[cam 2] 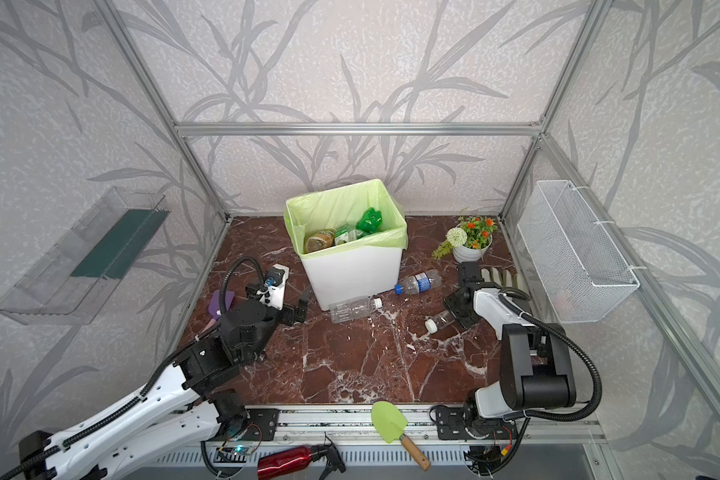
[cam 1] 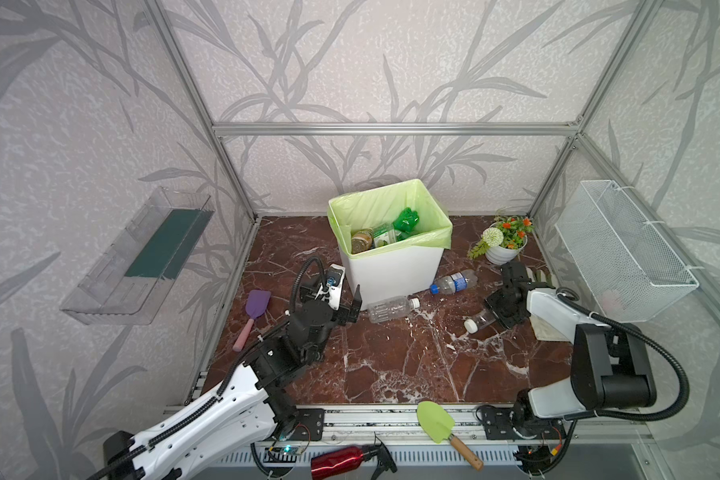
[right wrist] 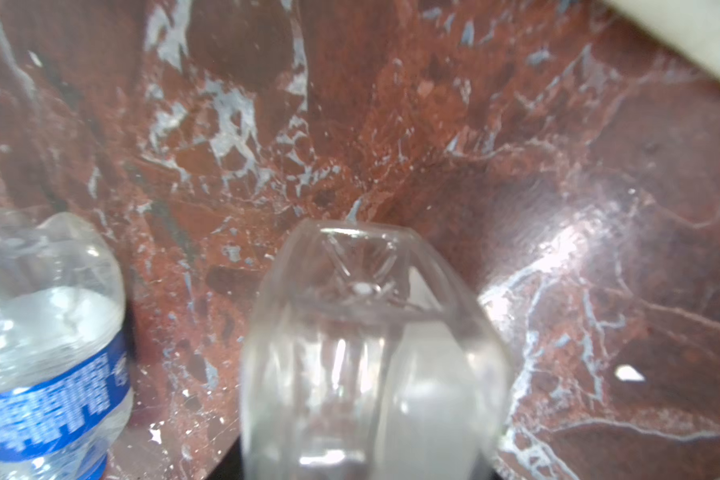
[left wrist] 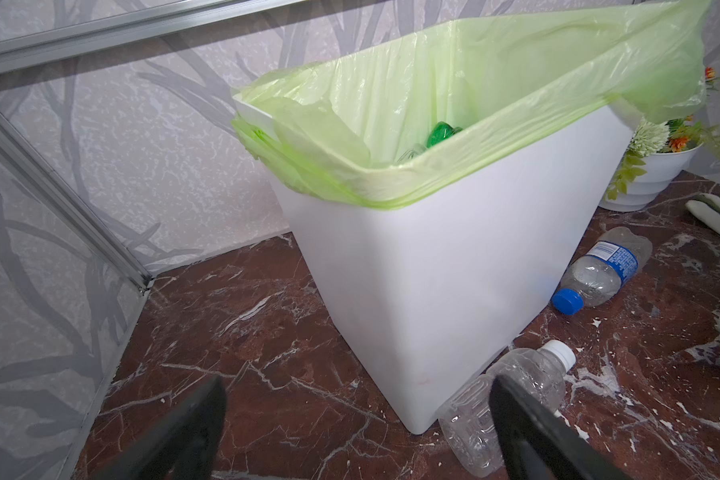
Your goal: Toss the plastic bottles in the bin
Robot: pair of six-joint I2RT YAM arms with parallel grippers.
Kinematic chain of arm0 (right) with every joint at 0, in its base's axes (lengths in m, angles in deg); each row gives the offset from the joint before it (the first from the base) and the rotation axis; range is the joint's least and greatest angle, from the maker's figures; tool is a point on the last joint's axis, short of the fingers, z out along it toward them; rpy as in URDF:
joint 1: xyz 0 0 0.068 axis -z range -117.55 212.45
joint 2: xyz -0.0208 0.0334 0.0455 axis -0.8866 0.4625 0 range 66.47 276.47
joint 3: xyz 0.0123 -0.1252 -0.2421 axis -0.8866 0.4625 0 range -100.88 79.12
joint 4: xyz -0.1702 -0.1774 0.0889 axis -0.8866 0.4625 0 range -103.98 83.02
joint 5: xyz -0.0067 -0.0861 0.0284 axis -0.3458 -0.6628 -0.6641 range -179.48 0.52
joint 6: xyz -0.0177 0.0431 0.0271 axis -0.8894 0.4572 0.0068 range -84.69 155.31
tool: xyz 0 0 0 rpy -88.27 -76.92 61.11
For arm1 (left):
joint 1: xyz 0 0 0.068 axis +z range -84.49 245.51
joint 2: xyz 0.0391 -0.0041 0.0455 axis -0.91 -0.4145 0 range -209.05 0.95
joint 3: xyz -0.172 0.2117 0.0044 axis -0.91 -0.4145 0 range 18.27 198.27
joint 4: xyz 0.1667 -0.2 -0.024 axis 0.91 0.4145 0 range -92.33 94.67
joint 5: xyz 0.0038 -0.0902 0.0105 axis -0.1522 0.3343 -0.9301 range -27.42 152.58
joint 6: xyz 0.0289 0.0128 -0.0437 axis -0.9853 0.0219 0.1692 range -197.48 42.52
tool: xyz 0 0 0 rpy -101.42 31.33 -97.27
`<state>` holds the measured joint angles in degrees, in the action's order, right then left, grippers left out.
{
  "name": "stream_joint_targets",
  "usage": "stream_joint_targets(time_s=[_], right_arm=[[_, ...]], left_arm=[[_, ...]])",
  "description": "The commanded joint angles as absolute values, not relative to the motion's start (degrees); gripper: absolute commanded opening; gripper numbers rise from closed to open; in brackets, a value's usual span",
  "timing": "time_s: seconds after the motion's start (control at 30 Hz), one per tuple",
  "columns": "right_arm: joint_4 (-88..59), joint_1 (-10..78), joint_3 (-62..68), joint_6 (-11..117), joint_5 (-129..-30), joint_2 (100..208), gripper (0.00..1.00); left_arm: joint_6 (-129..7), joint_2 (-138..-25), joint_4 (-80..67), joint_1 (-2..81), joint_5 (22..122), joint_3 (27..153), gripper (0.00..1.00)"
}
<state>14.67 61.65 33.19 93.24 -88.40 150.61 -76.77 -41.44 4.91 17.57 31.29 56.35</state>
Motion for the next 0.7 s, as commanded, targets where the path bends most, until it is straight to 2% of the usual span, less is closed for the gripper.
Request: stream_joint_targets(time_s=[0.0, 0.1, 0.23, 0.33, 0.37, 0.43, 0.5, 0.6, 0.67], right_arm=[[16.29, 61.83, 32.23, 91.20, -89.12, 146.20, 0.46], [15.66, 61.83, 31.23, 88.62, -88.86, 141.92, 0.44], [12.02, 61.83, 27.87, 77.32, -88.28, 134.89, 0.41], [17.23, 62.77, 24.14, 73.67, -90.39, 133.26, 0.48], [20.51, 62.80, 23.01, 73.10, -91.00, 133.69, 0.48], [22.85, 62.80, 23.31, 72.38, -88.29, 133.92, 0.40], [22.66, 62.80, 24.29, 72.70, -85.70, 131.94, 0.25], [15.65, 62.56, 25.91, 73.55, -85.22, 124.76, 0.21], [17.48, 62.45, 22.38, 71.35, -86.70, 121.81, 0.21]], left_arm=[[-76.17, -40.79, 4.12, 17.52, 30.44, 55.80, 0.99], [-75.88, -40.28, 4.36, 17.48, 29.17, 55.62, 0.99], [-74.19, -38.37, 4.45, 17.61, 25.25, 54.19, 0.99], [-73.82, -36.41, 4.39, 17.59, 24.23, 53.06, 0.99], [-73.83, -35.82, 4.39, 17.61, 24.30, 52.77, 0.99], [-73.66, -35.27, 4.41, 17.57, 24.26, 52.54, 0.99], [-73.89, -35.01, 4.69, 17.60, 24.44, 52.67, 0.99], [-74.48, -35.46, 5.05, 17.66, 24.40, 52.98, 0.99], [-74.72, -35.92, 4.93, 17.64, 24.43, 53.14, 0.99]])
